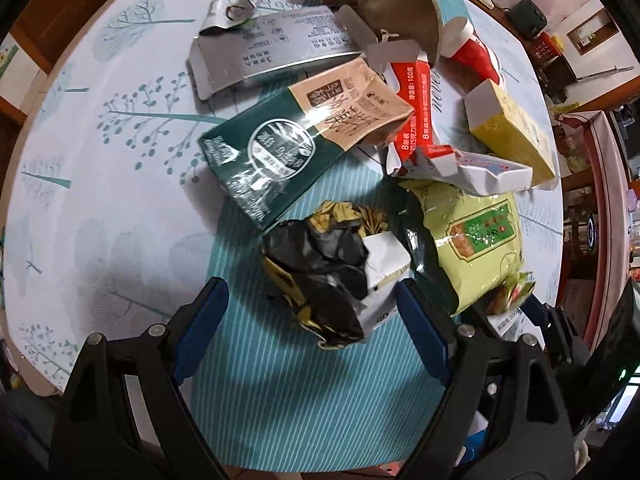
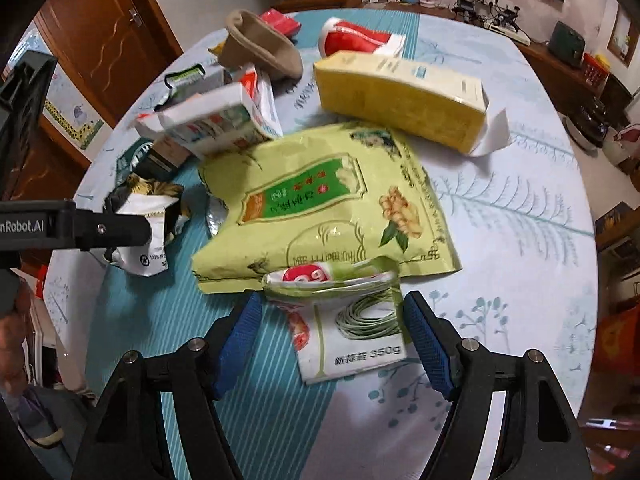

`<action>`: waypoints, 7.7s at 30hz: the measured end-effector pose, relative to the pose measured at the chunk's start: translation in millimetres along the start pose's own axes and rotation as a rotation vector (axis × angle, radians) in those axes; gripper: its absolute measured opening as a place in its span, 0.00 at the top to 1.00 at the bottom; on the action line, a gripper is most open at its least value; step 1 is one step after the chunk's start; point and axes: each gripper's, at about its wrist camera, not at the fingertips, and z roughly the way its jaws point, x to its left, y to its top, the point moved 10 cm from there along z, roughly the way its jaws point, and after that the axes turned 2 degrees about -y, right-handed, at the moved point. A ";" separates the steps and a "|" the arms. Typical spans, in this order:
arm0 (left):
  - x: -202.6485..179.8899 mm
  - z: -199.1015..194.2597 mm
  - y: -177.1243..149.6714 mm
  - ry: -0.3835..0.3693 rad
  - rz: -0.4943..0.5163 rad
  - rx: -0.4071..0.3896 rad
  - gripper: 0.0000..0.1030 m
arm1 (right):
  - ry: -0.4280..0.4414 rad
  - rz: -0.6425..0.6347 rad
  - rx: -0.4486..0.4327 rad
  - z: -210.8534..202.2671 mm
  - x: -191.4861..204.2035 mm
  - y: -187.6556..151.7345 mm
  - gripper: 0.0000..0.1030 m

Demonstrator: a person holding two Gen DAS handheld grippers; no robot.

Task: Collect trash
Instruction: 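Grasp the black crumpled wrapper with the left tool while the right tool grasps the white-green packet, then carry both wrappers over the bin and open both tools, then raise both tools back toward the table, then grasp the red-white toothpaste box with the left tool while the right tool grasps the yellow-green bag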

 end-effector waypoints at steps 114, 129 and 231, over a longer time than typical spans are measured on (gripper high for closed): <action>190.4 234.1 -317.2 0.129 0.376 0.116 0.10 | 0.214 0.543 0.193 219.0 156.8 -425.8 0.30; 155.7 106.9 -316.4 0.105 0.401 0.051 0.10 | 0.161 0.539 0.144 113.1 147.2 -392.9 0.25; -96.0 -71.8 -2.2 0.009 0.449 -0.122 0.90 | 0.388 0.627 -0.004 -4.6 -35.7 12.3 0.95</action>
